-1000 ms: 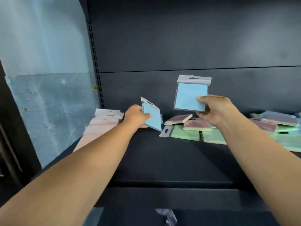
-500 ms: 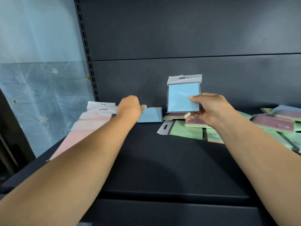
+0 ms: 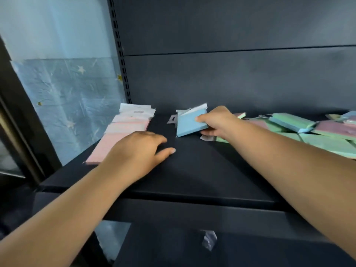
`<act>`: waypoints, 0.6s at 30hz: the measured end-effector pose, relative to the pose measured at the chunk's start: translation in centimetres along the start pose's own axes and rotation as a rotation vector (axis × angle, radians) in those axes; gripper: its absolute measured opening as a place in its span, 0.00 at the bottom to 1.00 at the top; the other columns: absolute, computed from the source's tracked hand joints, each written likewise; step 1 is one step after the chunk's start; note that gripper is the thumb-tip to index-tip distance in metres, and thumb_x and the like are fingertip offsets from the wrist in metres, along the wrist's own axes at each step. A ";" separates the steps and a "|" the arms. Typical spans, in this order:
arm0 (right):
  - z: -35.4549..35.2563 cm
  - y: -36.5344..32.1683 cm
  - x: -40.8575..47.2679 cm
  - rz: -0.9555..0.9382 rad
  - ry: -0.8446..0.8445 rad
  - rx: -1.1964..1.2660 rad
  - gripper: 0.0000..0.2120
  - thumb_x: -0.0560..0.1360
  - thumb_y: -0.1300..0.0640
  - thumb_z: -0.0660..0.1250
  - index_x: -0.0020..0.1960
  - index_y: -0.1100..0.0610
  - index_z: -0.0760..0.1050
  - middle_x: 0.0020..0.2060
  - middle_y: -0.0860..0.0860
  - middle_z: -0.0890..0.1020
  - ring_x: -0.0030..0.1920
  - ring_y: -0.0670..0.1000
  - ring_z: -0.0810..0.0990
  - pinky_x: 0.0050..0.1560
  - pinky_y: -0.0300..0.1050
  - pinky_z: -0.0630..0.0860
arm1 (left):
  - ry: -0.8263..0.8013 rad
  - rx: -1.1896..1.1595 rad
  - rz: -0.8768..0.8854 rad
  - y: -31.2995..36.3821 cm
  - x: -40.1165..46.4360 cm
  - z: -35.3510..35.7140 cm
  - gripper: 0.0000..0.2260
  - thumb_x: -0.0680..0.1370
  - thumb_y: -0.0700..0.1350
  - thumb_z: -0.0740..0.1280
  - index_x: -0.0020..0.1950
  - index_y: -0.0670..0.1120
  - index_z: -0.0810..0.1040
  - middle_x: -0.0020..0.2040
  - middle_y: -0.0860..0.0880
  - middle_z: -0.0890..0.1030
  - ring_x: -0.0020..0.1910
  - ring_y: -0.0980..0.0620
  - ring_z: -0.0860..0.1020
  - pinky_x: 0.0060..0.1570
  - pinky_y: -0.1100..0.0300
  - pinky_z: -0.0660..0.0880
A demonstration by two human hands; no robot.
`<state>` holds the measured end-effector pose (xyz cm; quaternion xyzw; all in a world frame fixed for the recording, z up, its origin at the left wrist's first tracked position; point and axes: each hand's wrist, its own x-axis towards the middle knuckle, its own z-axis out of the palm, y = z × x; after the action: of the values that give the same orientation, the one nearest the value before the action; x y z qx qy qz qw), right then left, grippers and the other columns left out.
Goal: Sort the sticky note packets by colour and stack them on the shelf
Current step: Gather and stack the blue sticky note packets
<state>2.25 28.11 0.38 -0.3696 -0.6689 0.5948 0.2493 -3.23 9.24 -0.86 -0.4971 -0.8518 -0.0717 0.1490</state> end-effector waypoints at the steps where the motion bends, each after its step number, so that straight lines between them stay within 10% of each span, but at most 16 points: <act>1: 0.1 0.1 0.1 -0.012 0.011 -0.057 0.05 0.74 0.65 0.66 0.46 0.62 0.69 0.49 0.59 0.74 0.33 0.52 0.74 0.36 0.49 0.78 | 0.006 0.000 0.018 0.1 0.0 0.3 0.20 0.78 0.59 0.56 0.66 0.53 0.72 0.63 0.53 0.76 0.63 0.53 0.72 0.59 0.60 0.68; 6: 0.4 0.1 -0.3 -0.168 0.132 -0.743 0.13 0.78 0.53 0.60 0.39 0.62 0.68 0.37 0.54 0.75 0.22 0.50 0.77 0.29 0.43 0.70 | 0.020 0.058 0.037 0.3 0.1 0.3 0.19 0.78 0.60 0.54 0.60 0.52 0.75 0.58 0.52 0.78 0.58 0.51 0.74 0.54 0.56 0.72; 12: -3.4 1.1 0.7 -0.350 0.111 -1.275 0.23 0.81 0.47 0.47 0.72 0.54 0.61 0.72 0.54 0.64 0.72 0.57 0.61 0.67 0.53 0.61 | -0.013 0.113 0.109 1.3 3.0 -0.9 0.20 0.79 0.60 0.53 0.59 0.48 0.74 0.57 0.48 0.77 0.56 0.47 0.74 0.53 0.54 0.72; 18: -7.1 2.9 1.6 -0.205 -0.117 -1.393 0.25 0.80 0.42 0.42 0.76 0.45 0.50 0.77 0.47 0.49 0.76 0.53 0.46 0.75 0.54 0.46 | -0.374 0.091 0.189 3.0 6.9 1.7 0.28 0.79 0.62 0.47 0.76 0.51 0.54 0.76 0.47 0.57 0.74 0.47 0.57 0.70 0.49 0.60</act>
<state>7.31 33.77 -1.50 -0.3458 -0.9377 0.0207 -0.0269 -4.15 16.88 -0.27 -0.5723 -0.8164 0.0748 0.0167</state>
